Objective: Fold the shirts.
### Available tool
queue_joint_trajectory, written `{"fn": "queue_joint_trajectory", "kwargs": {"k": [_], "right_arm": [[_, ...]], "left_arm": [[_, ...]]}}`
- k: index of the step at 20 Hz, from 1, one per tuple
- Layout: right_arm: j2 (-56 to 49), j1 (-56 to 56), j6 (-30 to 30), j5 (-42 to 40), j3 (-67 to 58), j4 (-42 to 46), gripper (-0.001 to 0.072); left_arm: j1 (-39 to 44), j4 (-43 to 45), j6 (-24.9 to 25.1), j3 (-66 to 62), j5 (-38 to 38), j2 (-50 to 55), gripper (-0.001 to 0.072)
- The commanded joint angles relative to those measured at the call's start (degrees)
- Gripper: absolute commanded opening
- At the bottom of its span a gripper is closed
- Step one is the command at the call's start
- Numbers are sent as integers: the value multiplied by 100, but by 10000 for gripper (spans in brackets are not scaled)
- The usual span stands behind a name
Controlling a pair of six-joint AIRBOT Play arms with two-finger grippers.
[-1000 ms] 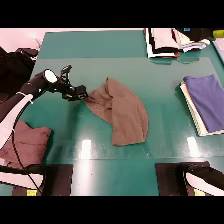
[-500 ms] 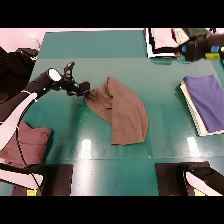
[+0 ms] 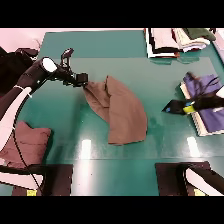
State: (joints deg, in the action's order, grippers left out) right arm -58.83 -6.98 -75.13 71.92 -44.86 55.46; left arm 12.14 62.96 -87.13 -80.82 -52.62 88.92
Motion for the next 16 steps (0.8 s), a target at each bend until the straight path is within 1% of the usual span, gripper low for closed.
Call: {"fn": "queue_joint_trajectory", "kwargs": {"k": [1, 4, 5, 7, 8, 10, 13, 14, 16], "right_arm": [[-586, 540, 494, -573, 756, -1298, 474], [-1178, 1257, 516, -883, 400, -1309, 469], [-1325, 1403, 514, -933, 238, -1272, 406], [-1491, 1563, 514, -999, -81, -1008, 168], [-1497, 1574, 511, -999, -225, -807, 19], [-1309, 1521, 511, -863, -549, -354, 20], [-595, 1110, 448, -501, -1355, 442, 19], [-345, 892, 448, -372, -1725, 588, 20], [92, 444, 450, -223, -2417, 603, 20]], "left_arm": [[2, 42, 20, -35, -105, -2, 29], [0, 50, 20, -35, -164, -2, 29], [0, 57, 22, -37, -195, -2, 28], [0, 107, 22, -37, -256, -2, 29], [0, 118, 20, -39, -262, -11, 29], [-35, 203, 20, -61, -260, -153, 28], [-315, 284, 22, -63, -57, -881, 28], [-461, 315, 48, -63, 15, -1246, 28], [-691, 358, 164, -63, 122, -2022, 28]]}}
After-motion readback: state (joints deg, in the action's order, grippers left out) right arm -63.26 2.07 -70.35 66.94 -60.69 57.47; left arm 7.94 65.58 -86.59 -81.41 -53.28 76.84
